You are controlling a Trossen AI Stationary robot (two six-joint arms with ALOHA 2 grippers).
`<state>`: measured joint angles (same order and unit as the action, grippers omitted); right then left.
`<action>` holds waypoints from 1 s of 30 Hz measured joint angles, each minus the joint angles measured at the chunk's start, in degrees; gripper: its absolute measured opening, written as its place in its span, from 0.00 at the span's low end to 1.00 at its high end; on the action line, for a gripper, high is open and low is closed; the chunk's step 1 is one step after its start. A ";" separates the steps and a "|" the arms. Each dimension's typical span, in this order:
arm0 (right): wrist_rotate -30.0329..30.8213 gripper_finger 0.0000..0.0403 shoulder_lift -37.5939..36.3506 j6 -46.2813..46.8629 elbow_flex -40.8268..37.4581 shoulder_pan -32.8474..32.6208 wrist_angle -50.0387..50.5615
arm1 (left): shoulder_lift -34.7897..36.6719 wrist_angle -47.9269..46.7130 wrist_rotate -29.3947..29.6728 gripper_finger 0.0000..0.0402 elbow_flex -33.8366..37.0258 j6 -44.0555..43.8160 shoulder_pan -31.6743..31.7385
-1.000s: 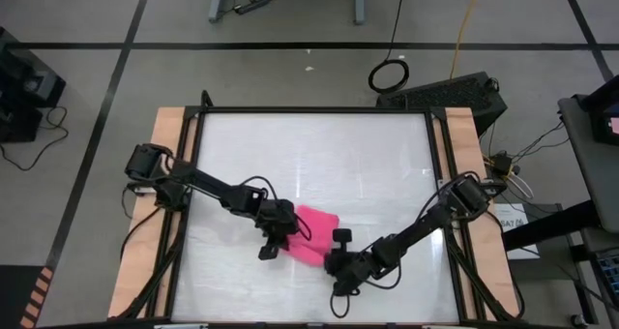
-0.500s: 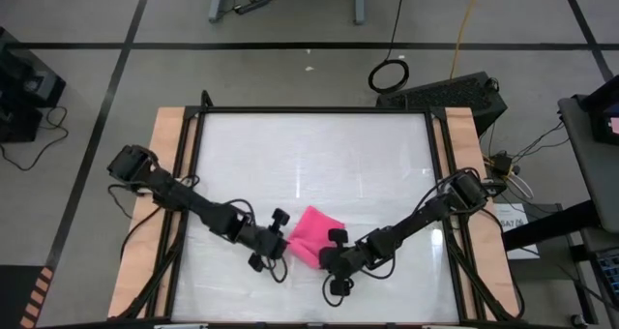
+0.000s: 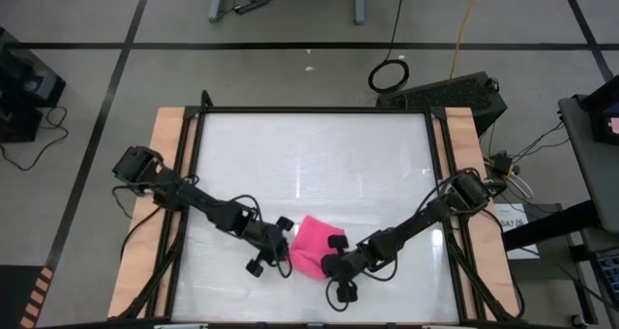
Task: Roll towel
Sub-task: Roll the pink towel
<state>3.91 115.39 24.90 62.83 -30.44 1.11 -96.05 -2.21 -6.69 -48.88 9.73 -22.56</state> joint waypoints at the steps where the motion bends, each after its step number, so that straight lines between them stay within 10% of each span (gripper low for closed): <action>1: 0.08 0.01 0.00 -0.87 0.01 -0.28 0.06 | -0.05 0.33 -1.36 0.16 0.00 0.01 0.37; 16: -3.55 0.01 -0.13 -5.73 0.13 -1.50 2.83 | -8.15 5.95 -13.09 0.03 -0.07 -9.29 4.81; 30: -1.87 0.01 -3.44 -7.32 -0.02 -5.54 10.40 | -3.28 11.50 -13.92 0.48 -0.07 -1.16 6.49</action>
<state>2.04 111.95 17.58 62.81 -35.98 11.51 -99.33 9.29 -20.61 -48.95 8.57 -16.07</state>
